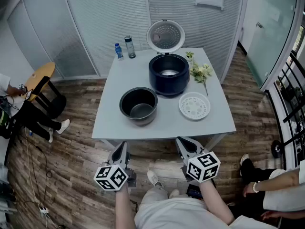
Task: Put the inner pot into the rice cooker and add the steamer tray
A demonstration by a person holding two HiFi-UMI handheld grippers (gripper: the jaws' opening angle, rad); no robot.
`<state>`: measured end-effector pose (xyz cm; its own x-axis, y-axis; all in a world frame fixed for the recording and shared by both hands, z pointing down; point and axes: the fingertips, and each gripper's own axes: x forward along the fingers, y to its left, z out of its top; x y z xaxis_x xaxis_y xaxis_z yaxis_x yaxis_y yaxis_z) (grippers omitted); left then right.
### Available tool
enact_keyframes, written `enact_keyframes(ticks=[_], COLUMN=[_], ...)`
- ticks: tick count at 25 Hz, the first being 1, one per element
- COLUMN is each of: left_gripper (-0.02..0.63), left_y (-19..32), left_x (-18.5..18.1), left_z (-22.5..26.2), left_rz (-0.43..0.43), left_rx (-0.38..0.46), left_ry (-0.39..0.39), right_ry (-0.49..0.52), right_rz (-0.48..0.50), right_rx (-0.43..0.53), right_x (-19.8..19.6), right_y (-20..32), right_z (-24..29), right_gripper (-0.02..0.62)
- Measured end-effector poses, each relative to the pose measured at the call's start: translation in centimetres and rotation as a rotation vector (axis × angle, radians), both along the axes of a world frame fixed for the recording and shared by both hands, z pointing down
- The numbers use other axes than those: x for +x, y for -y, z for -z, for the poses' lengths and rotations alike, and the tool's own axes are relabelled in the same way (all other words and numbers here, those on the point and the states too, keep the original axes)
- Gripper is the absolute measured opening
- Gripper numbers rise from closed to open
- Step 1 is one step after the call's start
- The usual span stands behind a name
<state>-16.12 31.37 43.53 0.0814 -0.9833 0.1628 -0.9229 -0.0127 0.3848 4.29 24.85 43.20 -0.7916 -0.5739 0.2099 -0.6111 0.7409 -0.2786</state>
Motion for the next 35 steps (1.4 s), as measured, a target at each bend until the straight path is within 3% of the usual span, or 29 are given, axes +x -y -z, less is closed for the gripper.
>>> enact_keyframes(ticks=[8,12,13,14,15,16,24,30,35], left_gripper=[0.009,0.012,0.029,0.177,0.249,0.256,0.258,0.256,0.256], left_y=[-0.6,-0.4,-0.2,-0.1,-0.1,0.0,1.3,5.7,11.8], left_x=[-0.5,-0.4,-0.3,-0.2,-0.3,-0.3,-1.8,-4.1,-7.5], left_z=[0.2,0.8,0.9,0.8,0.7,0.6,-1.3,-3.0,-4.3], left_rz=[0.015,0.003,-0.006,-0.013,-0.013,-0.006,0.018,0.018,0.035], left_rx=[-0.002,0.019,0.026,0.028,0.024,0.016,-0.038,-0.05,-0.071], left_ry=[0.007,-0.01,-0.024,-0.036,-0.042,-0.038,0.029,-0.032,-0.057], right_ry=[-0.003,0.059,0.076,0.085,0.088,0.086,0.079,0.039,0.011], right_rz=[0.016,0.048,0.07,0.096,0.114,0.121,0.106,0.105,0.114], right_rx=[-0.007,-0.068,-0.093,-0.114,-0.128,-0.134,-0.169,-0.203,-0.226], right_x=[-0.5,-0.7,-1.0,-1.2,-1.5,-1.5,-2.7,-4.8,-7.9], right_y=[-0.7,-0.7,-0.8,-1.0,-1.1,-1.2,0.8,4.5,11.3], right_z=[0.0,-0.2,-0.2,-0.3,-0.5,-0.6,-2.2,-3.9,-5.0], right_gripper=[0.015,0.017,0.026,0.105,0.199,0.216,0.215,0.215,0.215])
